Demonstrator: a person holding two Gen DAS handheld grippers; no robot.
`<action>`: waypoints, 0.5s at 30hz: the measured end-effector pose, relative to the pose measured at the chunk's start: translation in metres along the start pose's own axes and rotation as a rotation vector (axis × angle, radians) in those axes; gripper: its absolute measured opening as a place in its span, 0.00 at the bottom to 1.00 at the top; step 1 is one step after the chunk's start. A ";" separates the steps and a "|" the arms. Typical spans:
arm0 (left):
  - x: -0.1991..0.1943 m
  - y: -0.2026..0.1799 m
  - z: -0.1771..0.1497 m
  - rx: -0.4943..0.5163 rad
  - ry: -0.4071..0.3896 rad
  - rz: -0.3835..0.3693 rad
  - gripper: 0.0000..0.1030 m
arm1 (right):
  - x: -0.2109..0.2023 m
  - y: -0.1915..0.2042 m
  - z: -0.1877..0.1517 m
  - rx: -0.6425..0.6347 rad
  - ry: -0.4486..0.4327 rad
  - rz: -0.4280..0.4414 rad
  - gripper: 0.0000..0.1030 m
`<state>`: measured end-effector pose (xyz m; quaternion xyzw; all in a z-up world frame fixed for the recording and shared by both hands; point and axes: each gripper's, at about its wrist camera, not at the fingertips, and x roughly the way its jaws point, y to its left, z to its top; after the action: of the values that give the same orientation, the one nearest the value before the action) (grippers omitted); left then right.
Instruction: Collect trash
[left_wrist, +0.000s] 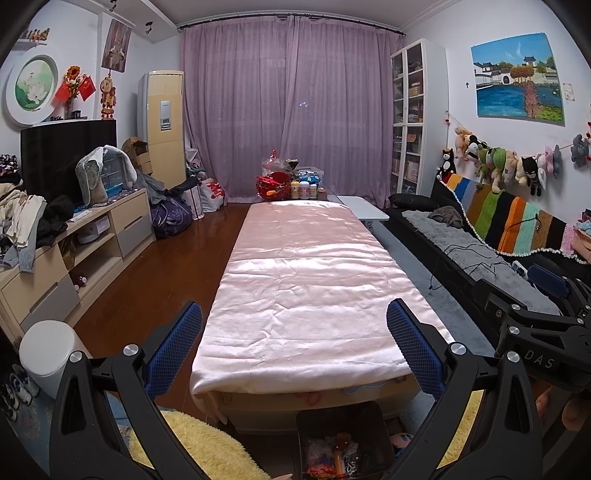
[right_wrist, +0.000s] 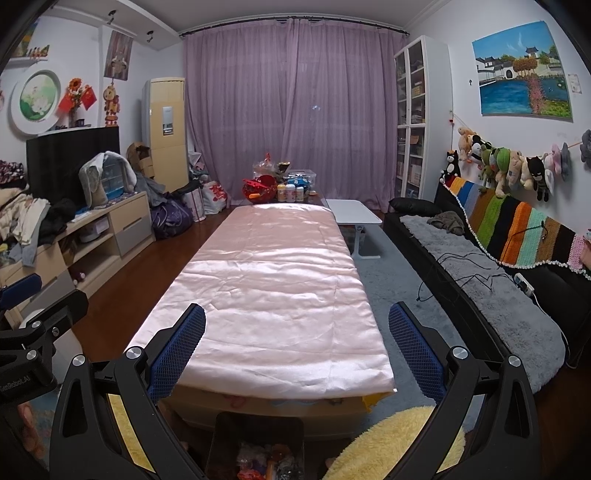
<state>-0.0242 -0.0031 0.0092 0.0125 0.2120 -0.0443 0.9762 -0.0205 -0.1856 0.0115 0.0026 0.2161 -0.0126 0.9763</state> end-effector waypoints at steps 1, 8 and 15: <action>0.000 0.000 0.000 0.005 -0.003 0.006 0.92 | 0.000 0.000 -0.001 0.000 0.001 0.001 0.97; -0.001 -0.004 0.002 0.015 -0.015 -0.011 0.92 | 0.002 0.000 -0.002 0.000 0.005 0.000 0.97; -0.001 0.001 0.002 -0.007 -0.033 0.013 0.92 | 0.005 -0.002 -0.002 -0.001 0.012 -0.002 0.97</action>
<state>-0.0242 -0.0018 0.0113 0.0099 0.1957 -0.0375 0.9799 -0.0172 -0.1878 0.0077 0.0017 0.2221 -0.0135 0.9749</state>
